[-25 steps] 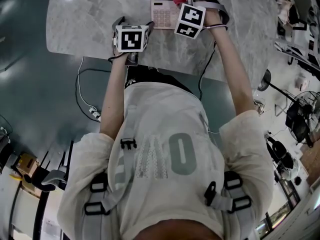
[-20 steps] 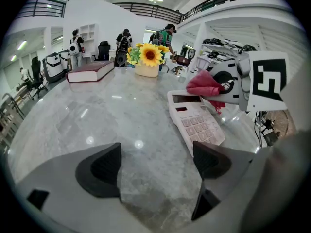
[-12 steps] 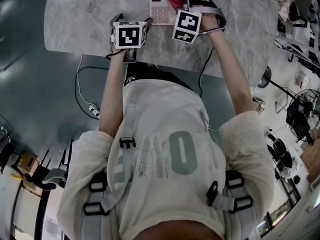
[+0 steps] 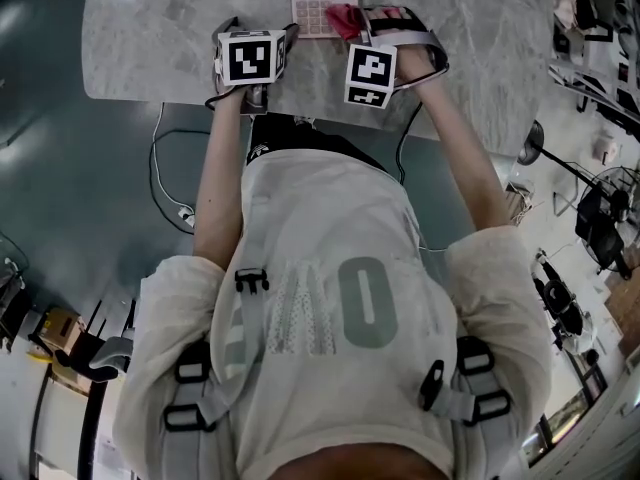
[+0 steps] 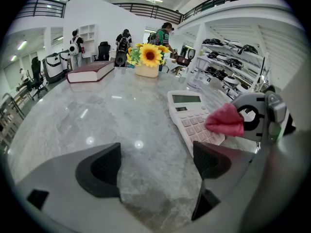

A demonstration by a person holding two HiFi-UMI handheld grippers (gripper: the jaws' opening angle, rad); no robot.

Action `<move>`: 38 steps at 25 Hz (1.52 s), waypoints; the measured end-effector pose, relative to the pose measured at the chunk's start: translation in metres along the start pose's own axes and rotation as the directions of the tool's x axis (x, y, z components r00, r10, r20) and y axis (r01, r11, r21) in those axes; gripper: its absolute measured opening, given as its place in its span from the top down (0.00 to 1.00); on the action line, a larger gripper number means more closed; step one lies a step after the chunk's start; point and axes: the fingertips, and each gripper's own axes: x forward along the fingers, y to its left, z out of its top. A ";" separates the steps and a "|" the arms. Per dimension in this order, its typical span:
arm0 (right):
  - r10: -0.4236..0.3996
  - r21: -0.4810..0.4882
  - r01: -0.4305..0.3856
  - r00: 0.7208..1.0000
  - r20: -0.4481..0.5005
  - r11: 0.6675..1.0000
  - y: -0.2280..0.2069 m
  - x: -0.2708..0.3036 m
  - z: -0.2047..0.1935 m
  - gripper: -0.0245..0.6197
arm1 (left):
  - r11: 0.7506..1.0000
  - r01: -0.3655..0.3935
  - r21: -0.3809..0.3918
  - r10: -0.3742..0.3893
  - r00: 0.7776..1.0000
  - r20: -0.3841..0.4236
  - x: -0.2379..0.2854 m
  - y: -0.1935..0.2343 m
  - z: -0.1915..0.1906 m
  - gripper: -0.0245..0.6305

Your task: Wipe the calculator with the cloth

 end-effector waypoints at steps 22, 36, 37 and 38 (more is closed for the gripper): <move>0.032 -0.006 -0.032 0.999 0.011 0.999 0.037 -0.016 0.008 0.88 | 1.000 -0.012 0.004 0.012 1.000 0.007 -0.003 0.003 -0.001 0.26; 0.073 0.086 -0.076 0.997 0.037 0.993 0.018 -0.020 0.002 0.88 | 0.999 -0.029 -0.017 0.029 1.000 -0.005 -0.007 0.001 0.004 0.26; 0.061 0.090 -0.064 0.998 0.035 0.994 0.011 -0.021 0.002 0.88 | 0.999 -0.037 -0.017 0.037 0.999 0.001 -0.010 0.002 0.008 0.26; 0.045 0.095 -0.048 0.998 0.034 0.994 0.003 -0.022 0.001 0.88 | 0.999 -0.043 -0.013 0.043 0.999 0.018 -0.013 0.004 0.014 0.26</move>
